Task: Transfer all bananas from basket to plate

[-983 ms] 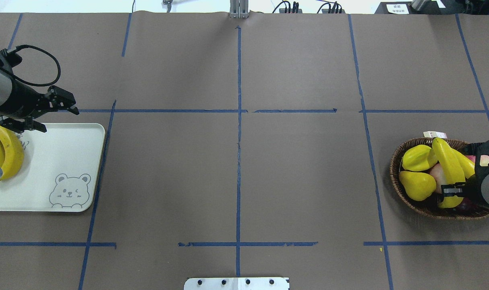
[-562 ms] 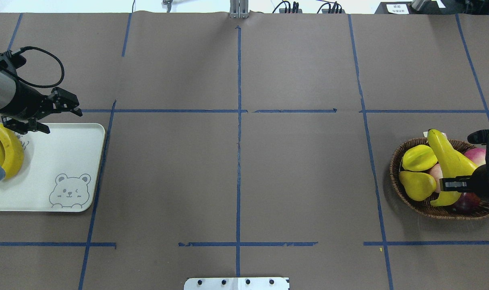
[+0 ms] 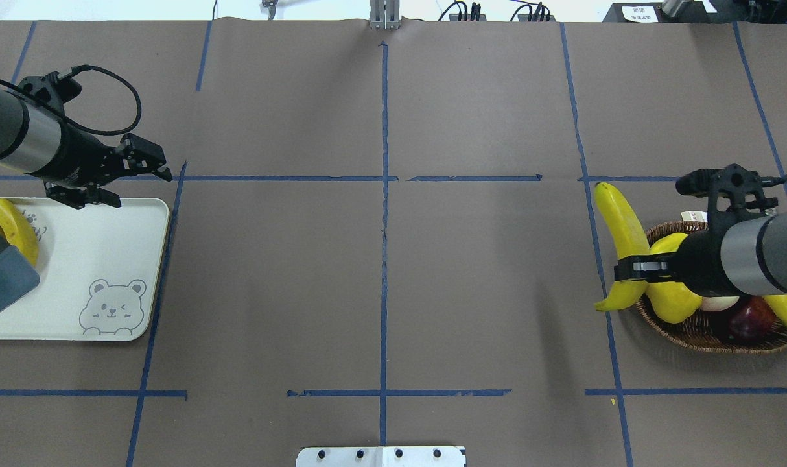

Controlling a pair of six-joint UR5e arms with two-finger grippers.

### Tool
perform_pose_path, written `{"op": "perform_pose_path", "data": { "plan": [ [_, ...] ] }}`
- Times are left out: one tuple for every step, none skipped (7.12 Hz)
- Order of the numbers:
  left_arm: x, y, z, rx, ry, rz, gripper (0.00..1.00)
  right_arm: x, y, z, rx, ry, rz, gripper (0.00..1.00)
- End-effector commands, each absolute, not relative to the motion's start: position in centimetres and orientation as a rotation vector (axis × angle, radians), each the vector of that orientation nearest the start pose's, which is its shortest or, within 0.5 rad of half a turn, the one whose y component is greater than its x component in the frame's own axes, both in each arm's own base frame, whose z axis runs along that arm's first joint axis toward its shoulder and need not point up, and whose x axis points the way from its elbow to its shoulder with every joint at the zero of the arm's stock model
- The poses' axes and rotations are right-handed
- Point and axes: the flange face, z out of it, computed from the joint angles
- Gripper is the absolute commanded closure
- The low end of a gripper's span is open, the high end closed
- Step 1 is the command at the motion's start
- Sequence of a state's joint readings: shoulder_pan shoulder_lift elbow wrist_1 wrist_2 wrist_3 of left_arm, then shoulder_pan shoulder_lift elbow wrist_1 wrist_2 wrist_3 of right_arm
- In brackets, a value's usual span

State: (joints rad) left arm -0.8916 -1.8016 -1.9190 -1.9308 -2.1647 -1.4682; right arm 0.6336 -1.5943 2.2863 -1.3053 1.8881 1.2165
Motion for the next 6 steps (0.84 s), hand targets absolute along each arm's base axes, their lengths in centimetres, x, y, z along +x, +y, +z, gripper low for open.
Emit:
{"op": "perform_pose_path", "data": {
  "plan": [
    [31.4, -47.2, 28.0, -0.072, 1.144, -0.431, 0.0, -32.7, -34.0, 25.9, 0.18, -1.085, 0.114, 0.91],
    [34.3, -45.6, 25.7, -0.069, 1.194, -0.348, 0.0, -34.5, -33.0, 23.8, 0.155, -1.131, 0.115, 0.9],
    [36.8, -44.6, 22.4, -0.05, 1.266, -0.272, 0.0, -36.6, -33.2, 21.6, 0.152, -1.167, 0.116, 0.9],
    [36.8, -44.4, 20.9, -0.026, 1.31, -0.246, 0.01, -39.0, -33.2, 20.2, 0.146, -1.185, 0.091, 0.89],
    [37.5, -43.4, 20.3, -0.008, 1.368, -0.202, 0.01, -40.5, -32.7, 19.0, 0.151, -1.201, 0.073, 0.88],
    [37.7, -43.4, 19.4, -0.021, 1.393, -0.237, 0.01, -41.6, -31.6, 17.7, 0.161, -1.222, 0.053, 0.88]
  ]
}}
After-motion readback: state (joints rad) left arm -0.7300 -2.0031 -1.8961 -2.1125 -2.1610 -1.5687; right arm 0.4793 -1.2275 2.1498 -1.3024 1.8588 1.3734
